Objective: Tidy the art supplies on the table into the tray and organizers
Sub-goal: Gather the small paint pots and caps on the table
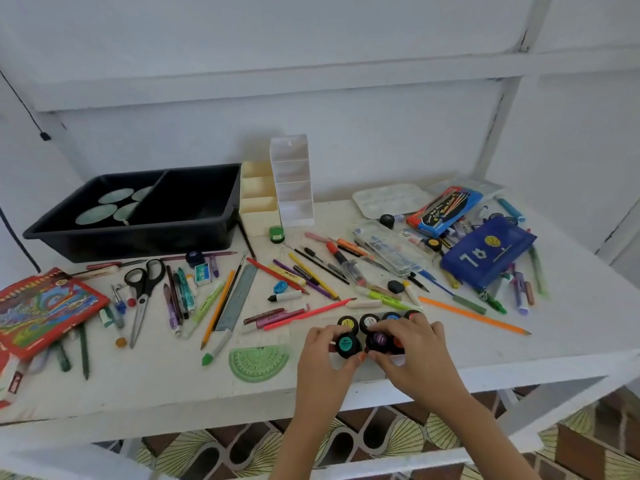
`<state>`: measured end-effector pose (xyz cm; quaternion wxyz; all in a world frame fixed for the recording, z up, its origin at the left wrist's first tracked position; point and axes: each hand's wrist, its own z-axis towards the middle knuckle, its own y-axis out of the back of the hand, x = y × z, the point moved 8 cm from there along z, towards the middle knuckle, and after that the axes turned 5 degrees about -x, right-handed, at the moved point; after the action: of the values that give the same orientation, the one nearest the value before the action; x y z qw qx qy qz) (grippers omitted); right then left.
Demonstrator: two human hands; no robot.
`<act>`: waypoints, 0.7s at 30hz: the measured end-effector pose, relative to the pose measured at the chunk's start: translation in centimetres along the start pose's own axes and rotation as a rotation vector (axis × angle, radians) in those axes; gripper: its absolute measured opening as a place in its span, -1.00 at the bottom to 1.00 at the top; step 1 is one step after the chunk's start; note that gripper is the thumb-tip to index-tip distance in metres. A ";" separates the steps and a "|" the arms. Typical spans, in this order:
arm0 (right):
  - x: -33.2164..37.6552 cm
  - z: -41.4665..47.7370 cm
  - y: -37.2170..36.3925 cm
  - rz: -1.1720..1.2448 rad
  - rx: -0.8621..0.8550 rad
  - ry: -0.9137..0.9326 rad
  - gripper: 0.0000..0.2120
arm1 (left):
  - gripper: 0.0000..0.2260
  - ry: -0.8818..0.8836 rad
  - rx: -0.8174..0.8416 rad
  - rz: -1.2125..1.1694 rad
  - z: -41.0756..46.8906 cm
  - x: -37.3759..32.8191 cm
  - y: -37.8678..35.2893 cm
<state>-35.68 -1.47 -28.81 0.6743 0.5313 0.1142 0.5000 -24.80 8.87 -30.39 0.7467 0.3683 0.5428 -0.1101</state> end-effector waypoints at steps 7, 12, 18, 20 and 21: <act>0.4 0.4 -0.7 -0.125 0.046 0.055 -0.73 | -0.72 0.019 0.057 0.025 0.1 0.8 -0.6; 0.1 0.6 -1.2 -0.114 0.058 0.022 -0.81 | -0.72 -0.018 0.024 0.057 -0.1 0.8 -0.6; 0.8 0.2 -1.5 -0.214 0.002 -0.001 -0.76 | -0.70 0.011 -0.038 0.001 -0.4 0.5 -0.3; 1.0 0.1 -1.2 -0.173 -0.028 -0.013 -0.75 | -0.76 -0.028 -0.046 0.028 -0.4 0.4 -0.3; 0.9 0.1 -1.0 -0.147 -0.044 -0.018 -0.76 | -0.78 -0.045 -0.053 0.036 -0.4 0.3 -0.3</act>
<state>-34.63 -0.73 -29.23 0.7217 0.5109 0.1358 0.4469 -25.19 9.00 -30.86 0.7700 0.3555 0.5220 -0.0905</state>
